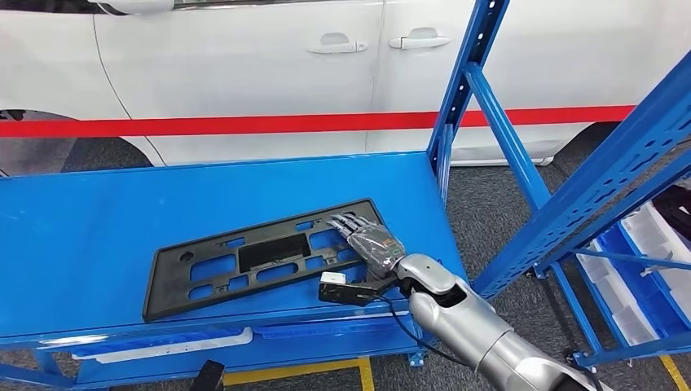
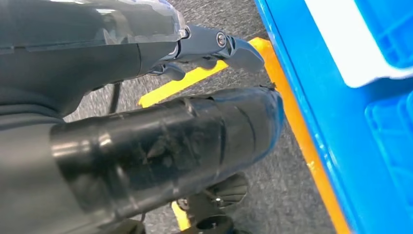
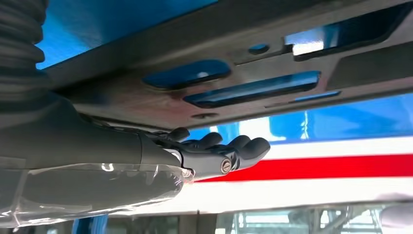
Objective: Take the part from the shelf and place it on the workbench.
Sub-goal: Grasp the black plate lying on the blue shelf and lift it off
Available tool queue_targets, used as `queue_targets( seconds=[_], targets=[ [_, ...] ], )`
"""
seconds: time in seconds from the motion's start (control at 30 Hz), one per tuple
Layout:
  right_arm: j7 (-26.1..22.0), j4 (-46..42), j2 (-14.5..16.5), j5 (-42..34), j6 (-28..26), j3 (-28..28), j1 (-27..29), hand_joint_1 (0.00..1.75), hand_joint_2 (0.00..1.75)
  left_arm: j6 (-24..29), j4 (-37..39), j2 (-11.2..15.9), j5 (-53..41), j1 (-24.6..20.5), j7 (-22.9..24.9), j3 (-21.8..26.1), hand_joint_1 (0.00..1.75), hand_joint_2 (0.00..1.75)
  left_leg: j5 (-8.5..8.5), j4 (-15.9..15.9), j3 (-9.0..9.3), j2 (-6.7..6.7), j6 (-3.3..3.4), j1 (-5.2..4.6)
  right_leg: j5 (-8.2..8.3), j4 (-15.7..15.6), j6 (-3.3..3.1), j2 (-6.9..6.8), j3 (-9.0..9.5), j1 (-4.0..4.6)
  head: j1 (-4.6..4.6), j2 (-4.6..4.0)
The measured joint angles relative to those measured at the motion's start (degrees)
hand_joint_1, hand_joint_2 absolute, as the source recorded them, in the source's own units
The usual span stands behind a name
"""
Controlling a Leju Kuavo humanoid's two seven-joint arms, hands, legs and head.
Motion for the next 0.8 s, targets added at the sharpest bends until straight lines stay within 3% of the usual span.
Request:
queue_targets(
  seconds=[0.03,0.07,0.1,0.17,0.23,0.37,0.43,0.5,0.53,0.57,0.6,0.67,0.73,0.8],
  targets=[
    [0.45,0.54,0.26,0.78,-0.77,-0.05,0.02,0.00,1.75,-0.01,0.00,0.00,0.00,0.05,0.04,-0.01,0.00,0.00,0.00,0.02,-0.03,0.02,0.00,0.00,-0.46,2.13,0.13,-0.02,-0.98,-0.12,0.01,-0.01],
    [1.09,1.01,0.56,1.67,-1.67,-0.10,0.04,0.00,1.75,-0.01,0.00,0.00,0.01,0.08,0.08,-0.02,0.00,0.00,0.00,0.06,-0.03,0.02,-0.02,0.00,0.11,2.32,0.19,-0.04,-1.00,-0.23,0.01,-0.01],
    [1.92,1.41,0.86,2.68,-2.79,-0.17,0.04,0.00,1.75,-0.02,0.00,0.00,0.02,0.08,0.12,-0.03,0.00,0.00,-0.02,0.14,-0.01,0.01,-0.07,0.01,1.60,0.33,0.18,-0.08,0.10,-0.33,0.01,-0.01],
    [3.76,2.02,1.47,4.81,-5.33,-0.40,0.02,0.00,1.75,-0.02,0.00,-0.02,0.11,0.06,0.19,-0.07,0.00,0.00,-0.14,0.41,0.01,-0.05,-0.33,-0.03,4.93,-7.33,-0.14,-0.15,4.20,-0.36,0.01,-0.01],
    [5.27,2.54,2.13,6.61,-7.75,-0.74,0.15,0.00,1.75,-0.02,0.00,-0.04,0.19,0.05,0.24,-0.09,0.00,0.00,-0.26,0.71,-0.14,-0.15,-0.94,-0.22,6.17,-12.24,-0.59,-0.14,6.60,-0.11,-0.02,-0.01],
    [6.36,3.18,3.19,7.91,-9.72,-1.26,0.50,0.00,1.75,-0.02,0.00,-0.03,0.21,0.07,0.25,-0.12,0.00,0.00,-0.74,1.20,-0.42,-0.18,-2.37,-0.16,6.50,-13.21,-1.76,-0.15,6.88,-0.03,-0.03,0.00],
    [6.52,3.38,3.62,8.44,-10.17,-1.46,0.56,0.00,1.75,-0.02,0.00,-0.02,0.23,0.07,0.26,-0.13,0.00,0.00,-3.57,5.51,-2.31,-0.16,-2.81,-0.03,6.90,-13.65,-2.42,-0.25,7.00,-0.31,-0.09,-0.01],
    [6.83,3.56,3.95,9.74,-11.58,-1.82,1.00,0.00,1.75,-0.02,0.00,-0.02,0.25,0.14,0.32,-0.13,0.00,0.00,-7.40,13.33,-5.83,-0.15,-3.11,0.03,6.98,-13.65,-2.65,-0.26,6.78,-0.22,-0.14,-0.01],
    [7.15,3.64,4.11,10.70,-12.62,-2.06,1.35,0.02,1.75,-0.02,0.00,-0.02,0.26,0.21,0.36,-0.13,0.00,0.00,-8.32,16.22,-7.12,-0.15,-3.21,0.05,6.98,-13.63,-2.65,-0.25,6.74,-0.17,-0.14,-0.02],
    [7.53,3.71,4.24,11.72,-13.66,-2.30,1.70,0.05,1.75,-0.03,0.00,-0.02,0.26,0.29,0.41,-0.13,0.00,0.00,-8.12,17.12,-7.50,-0.15,-3.25,0.05,6.97,-13.60,-2.65,-0.24,6.74,-0.14,-0.14,-0.01],
    [8.01,3.77,4.37,12.82,-14.68,-2.55,1.99,0.15,1.75,-0.05,0.00,-0.02,0.25,0.34,0.45,-0.13,0.00,0.00,-6.81,15.68,-6.74,-0.15,-3.21,0.06,6.94,-13.56,-2.61,-0.20,6.79,-0.14,-0.14,-0.01],
    [9.14,3.82,4.62,15.18,-16.43,-2.96,2.43,0.83,1.75,-0.11,0.00,-0.01,0.25,0.31,0.48,-0.18,0.00,0.00,-2.95,7.79,-2.88,-0.13,-2.91,0.05,6.76,-13.32,-2.36,-0.11,6.85,-0.13,-0.13,-0.01],
    [10.49,3.91,4.77,17.93,-18.08,-3.41,2.95,1.56,1.75,-0.21,0.00,-0.01,0.26,0.17,0.55,-0.38,0.00,0.00,-1.08,1.92,-0.12,-0.17,-2.39,-0.14,6.58,-12.94,-1.84,-0.06,6.63,0.06,-0.11,-0.01],
    [11.33,4.06,4.84,20.07,-19.42,-3.86,3.71,1.74,1.75,-0.31,0.00,-0.01,0.26,0.17,0.68,-0.63,0.00,0.00,-1.07,1.13,0.06,-0.28,-1.85,-0.41,6.66,-12.89,-1.25,-0.07,6.40,0.21,-0.10,-0.01]
  ],
)
